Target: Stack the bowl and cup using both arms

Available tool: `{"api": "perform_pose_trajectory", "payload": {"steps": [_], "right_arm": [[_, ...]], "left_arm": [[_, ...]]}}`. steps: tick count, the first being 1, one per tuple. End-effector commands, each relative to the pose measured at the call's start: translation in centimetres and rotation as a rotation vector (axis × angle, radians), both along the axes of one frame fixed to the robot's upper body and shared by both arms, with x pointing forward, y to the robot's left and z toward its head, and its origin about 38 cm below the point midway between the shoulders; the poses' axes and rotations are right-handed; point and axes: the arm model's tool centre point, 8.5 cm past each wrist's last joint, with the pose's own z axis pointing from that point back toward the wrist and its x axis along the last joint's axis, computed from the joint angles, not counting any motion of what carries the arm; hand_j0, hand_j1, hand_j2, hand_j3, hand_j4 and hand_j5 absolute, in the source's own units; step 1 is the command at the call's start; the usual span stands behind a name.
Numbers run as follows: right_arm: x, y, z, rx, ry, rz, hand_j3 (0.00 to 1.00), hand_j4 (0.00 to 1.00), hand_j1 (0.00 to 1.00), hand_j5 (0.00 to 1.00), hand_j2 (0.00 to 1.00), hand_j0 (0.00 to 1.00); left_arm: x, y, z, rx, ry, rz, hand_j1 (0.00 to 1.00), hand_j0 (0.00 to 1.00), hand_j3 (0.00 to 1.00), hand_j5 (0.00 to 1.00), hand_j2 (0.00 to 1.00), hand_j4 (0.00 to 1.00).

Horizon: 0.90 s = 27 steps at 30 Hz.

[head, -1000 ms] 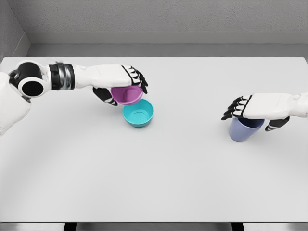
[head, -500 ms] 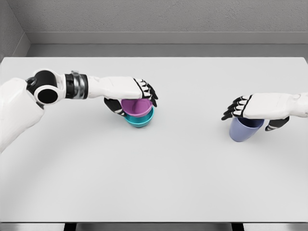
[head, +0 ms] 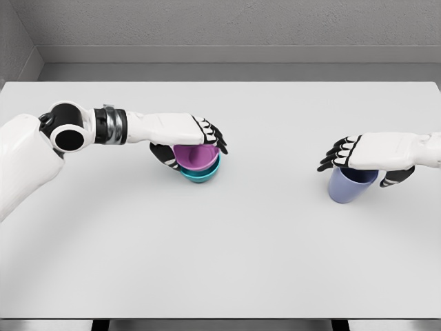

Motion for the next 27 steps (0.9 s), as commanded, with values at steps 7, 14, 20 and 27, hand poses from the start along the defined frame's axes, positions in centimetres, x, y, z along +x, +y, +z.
{"api": "perform_pose_trajectory", "payload": {"steps": [7, 14, 20, 27], "right_arm": [[0.0, 0.0, 0.1, 0.005, -0.001, -0.002, 1.00, 1.00, 1.00, 1.00, 1.00, 1.00], [0.1, 0.4, 0.0, 0.012, 0.000, 0.005, 1.00, 1.00, 1.00, 1.00, 1.00, 1.00], [0.1, 0.5, 0.0, 0.014, 0.000, 0.007, 1.00, 1.00, 1.00, 1.00, 1.00, 1.00], [0.2, 0.6, 0.0, 0.015, -0.001, 0.008, 1.00, 1.00, 1.00, 1.00, 1.00, 1.00]], "left_arm": [[-0.2, -0.2, -0.4, 0.002, 0.012, -0.005, 1.00, 1.00, 1.00, 1.00, 1.00, 1.00], [-0.1, 0.1, -0.1, 0.003, 0.008, -0.002, 1.00, 1.00, 1.00, 1.00, 1.00, 1.00], [0.4, 8.2, 3.7, -0.065, 0.042, 0.131, 1.00, 1.00, 1.00, 1.00, 1.00, 1.00], [1.2, 13.3, 3.2, -0.053, 0.064, 0.265, 1.00, 1.00, 1.00, 1.00, 1.00, 1.00]]}}
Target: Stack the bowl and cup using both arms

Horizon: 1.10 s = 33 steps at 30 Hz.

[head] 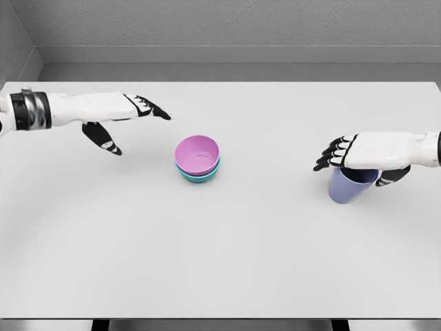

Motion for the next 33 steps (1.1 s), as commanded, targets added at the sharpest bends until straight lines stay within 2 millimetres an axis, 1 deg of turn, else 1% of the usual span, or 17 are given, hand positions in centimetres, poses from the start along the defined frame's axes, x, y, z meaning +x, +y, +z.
{"api": "perform_pose_trajectory", "payload": {"steps": [1, 3, 9, 11, 14, 16, 17, 19, 23, 30, 32, 33], "right_arm": [[0.0, 0.0, 0.0, 0.004, 0.001, -0.003, 1.00, 1.00, 1.00, 1.00, 1.00, 1.00], [0.0, 0.1, 0.0, 0.005, 0.002, -0.001, 1.00, 1.00, 1.00, 1.00, 1.00, 1.00], [-0.1, 0.1, -0.2, 0.004, 0.007, -0.001, 0.99, 0.99, 0.99, 0.99, 0.99, 0.99], [-0.2, 0.2, -0.7, 0.000, 0.021, 0.004, 1.00, 1.00, 1.00, 1.00, 1.00, 1.00], [-0.2, 0.2, -0.6, 0.000, 0.018, 0.005, 0.99, 0.99, 0.99, 0.99, 0.99, 0.99], [-0.1, 0.2, -0.5, 0.000, 0.016, 0.004, 0.85, 0.85, 0.85, 0.85, 0.85, 0.85], [-0.2, 0.2, -0.6, 0.000, 0.018, 0.005, 0.81, 0.81, 0.81, 0.81, 0.81, 0.81], [-0.2, 0.2, -0.6, 0.000, 0.019, 0.005, 0.77, 0.77, 0.77, 0.77, 0.77, 0.77], [-0.2, 0.2, -0.6, 0.000, 0.018, 0.005, 0.75, 0.75, 0.75, 0.75, 0.75, 0.75], [-0.1, 0.2, -0.4, 0.003, 0.016, 0.004, 0.55, 0.55, 0.55, 0.55, 0.55, 0.55], [-0.1, 0.2, -0.4, 0.003, 0.016, 0.004, 0.54, 0.54, 0.54, 0.54, 0.54, 0.54], [-0.1, 0.2, -0.4, 0.005, 0.015, 0.004, 0.51, 0.51, 0.51, 0.51, 0.51, 0.51]], "left_arm": [[0.2, 1.2, 0.1, -0.009, 0.007, 0.035, 1.00, 1.00, 1.00, 1.00, 1.00, 1.00], [0.0, 0.8, -0.9, -0.014, 0.025, 0.029, 1.00, 1.00, 1.00, 1.00, 1.00, 1.00], [-0.2, 0.8, -1.5, -0.014, 0.038, 0.028, 1.00, 1.00, 1.00, 1.00, 1.00, 1.00], [-0.3, 0.7, -1.7, -0.015, 0.043, 0.027, 1.00, 1.00, 1.00, 1.00, 1.00, 1.00], [-0.3, 0.5, -1.8, -0.016, 0.045, 0.023, 1.00, 1.00, 1.00, 1.00, 1.00, 1.00], [-0.3, 0.4, -1.9, -0.015, 0.047, 0.023, 1.00, 1.00, 1.00, 1.00, 1.00, 1.00], [-0.3, 0.4, -1.9, -0.015, 0.047, 0.021, 1.00, 1.00, 1.00, 1.00, 1.00, 1.00], [-0.3, 0.4, -1.9, -0.015, 0.047, 0.021, 1.00, 1.00, 1.00, 1.00, 1.00, 1.00], [-0.4, 0.3, -2.0, -0.015, 0.048, 0.020, 1.00, 1.00, 1.00, 1.00, 1.00, 1.00], [-0.4, 0.3, -2.0, -0.014, 0.048, 0.019, 1.00, 1.00, 1.00, 1.00, 1.00, 1.00], [-0.4, 0.3, -2.1, -0.013, 0.050, 0.019, 1.00, 1.00, 1.00, 1.00, 1.00, 1.00], [-0.4, 0.3, -2.1, -0.013, 0.050, 0.018, 1.00, 1.00, 1.00, 1.00, 1.00, 1.00]]}}
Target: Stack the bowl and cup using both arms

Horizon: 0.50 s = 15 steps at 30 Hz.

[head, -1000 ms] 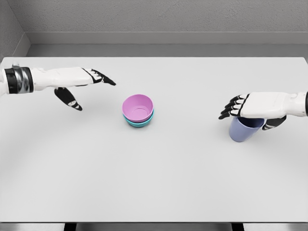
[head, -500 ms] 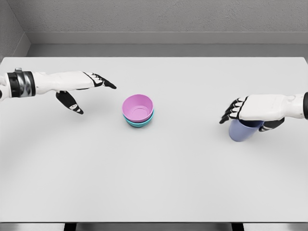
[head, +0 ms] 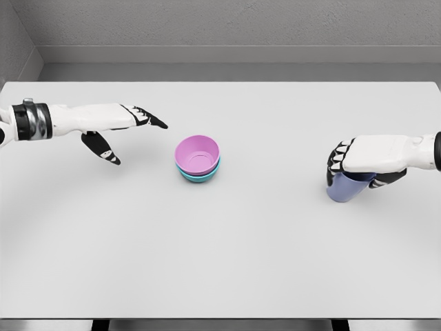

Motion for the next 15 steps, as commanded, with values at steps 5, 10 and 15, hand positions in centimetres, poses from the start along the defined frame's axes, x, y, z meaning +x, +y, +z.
{"api": "perform_pose_trajectory", "payload": {"steps": [5, 10, 15], "right_arm": [[0.06, -0.01, 0.28, 0.014, 0.000, -0.006, 0.49, 0.49, 0.49, 0.49, 0.49, 0.49], [0.19, 0.31, 0.38, 0.023, -0.005, -0.001, 0.48, 0.48, 0.48, 0.48, 0.48, 0.48], [0.41, 0.47, 0.95, 0.032, -0.018, 0.001, 0.46, 0.46, 0.46, 0.46, 0.46, 0.46]], "left_arm": [[0.03, -0.29, 0.03, -0.010, 0.002, -0.002, 1.00, 1.00, 1.00, 1.00, 1.00, 1.00], [-0.19, -0.86, -0.57, -0.018, 0.013, -0.013, 1.00, 1.00, 1.00, 1.00, 1.00, 1.00], [-0.16, -0.96, -0.64, -0.015, 0.012, -0.014, 1.00, 1.00, 1.00, 1.00, 1.00, 1.00]]}}
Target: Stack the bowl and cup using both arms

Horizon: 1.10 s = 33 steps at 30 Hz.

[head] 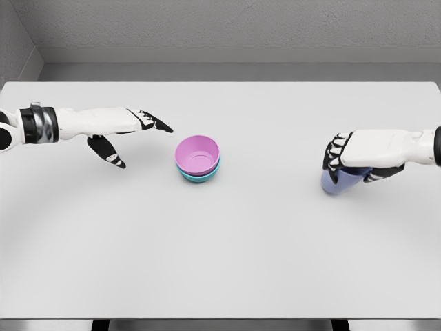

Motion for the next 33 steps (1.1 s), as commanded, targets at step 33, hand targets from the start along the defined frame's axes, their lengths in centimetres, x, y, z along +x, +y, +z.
{"api": "perform_pose_trajectory", "payload": {"steps": [33], "right_arm": [[3.8, 7.6, 4.8, 0.201, -0.133, 0.104, 0.46, 0.46, 0.46, 0.46, 0.46, 0.46]], "left_arm": [[0.0, 0.2, 0.1, -0.003, 0.001, 0.006, 1.00, 1.00, 1.00, 1.00, 1.00, 1.00]]}}
